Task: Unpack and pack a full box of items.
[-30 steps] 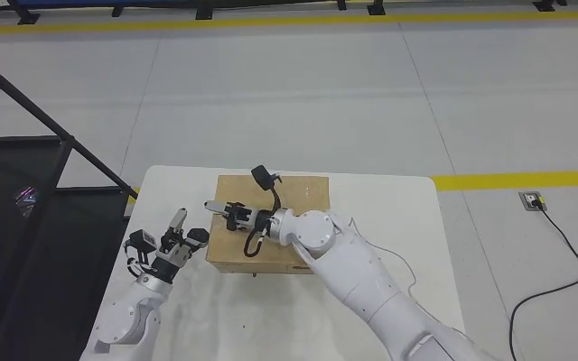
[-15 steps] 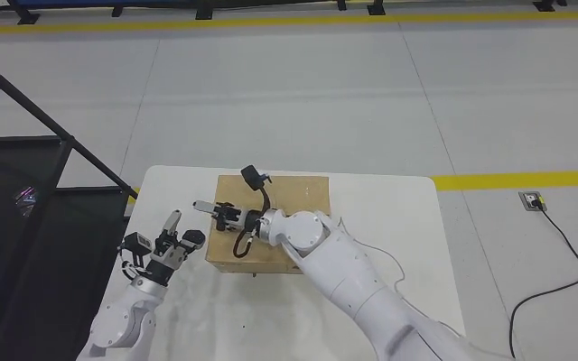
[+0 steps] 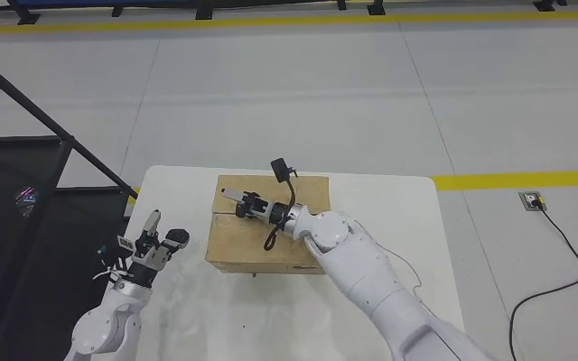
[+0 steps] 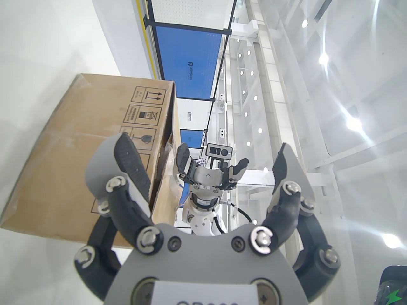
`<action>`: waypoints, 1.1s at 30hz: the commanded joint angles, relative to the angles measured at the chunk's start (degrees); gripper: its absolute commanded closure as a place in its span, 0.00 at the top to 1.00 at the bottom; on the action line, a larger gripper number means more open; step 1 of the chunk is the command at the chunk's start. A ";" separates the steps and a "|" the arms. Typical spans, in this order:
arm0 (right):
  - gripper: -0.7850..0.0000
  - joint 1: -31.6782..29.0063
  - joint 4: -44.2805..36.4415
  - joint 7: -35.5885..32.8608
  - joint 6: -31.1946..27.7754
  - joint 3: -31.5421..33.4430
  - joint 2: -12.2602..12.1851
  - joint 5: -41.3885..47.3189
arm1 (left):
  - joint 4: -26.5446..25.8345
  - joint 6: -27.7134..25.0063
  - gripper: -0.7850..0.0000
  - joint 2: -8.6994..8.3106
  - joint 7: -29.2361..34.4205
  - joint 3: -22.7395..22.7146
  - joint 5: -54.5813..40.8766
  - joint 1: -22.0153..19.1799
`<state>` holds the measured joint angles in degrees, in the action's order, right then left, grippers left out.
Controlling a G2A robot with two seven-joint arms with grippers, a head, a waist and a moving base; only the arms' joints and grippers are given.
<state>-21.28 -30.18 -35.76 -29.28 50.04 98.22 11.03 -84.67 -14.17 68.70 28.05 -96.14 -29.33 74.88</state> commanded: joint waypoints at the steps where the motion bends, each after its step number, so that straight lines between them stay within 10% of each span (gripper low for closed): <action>1: 1.00 -1.47 -2.97 0.33 0.26 1.48 -1.16 -1.17 | 0.11 0.25 1.00 -0.12 0.46 -0.73 -0.39 0.00; 22: 1.00 -38.14 -62.89 17.49 16.79 23.56 -11.58 -29.45 | 1.20 1.17 1.00 -1.45 5.79 -6.85 -2.47 -1.00; 33: 1.00 -50.64 -73.11 34.33 26.68 27.18 -12.37 -48.71 | 1.30 0.07 1.00 -1.82 6.38 -8.06 -0.64 -0.98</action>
<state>-71.85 -103.24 -1.71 -2.94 77.20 85.85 -37.09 -83.37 -14.10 66.88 34.43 -104.19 -29.99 73.91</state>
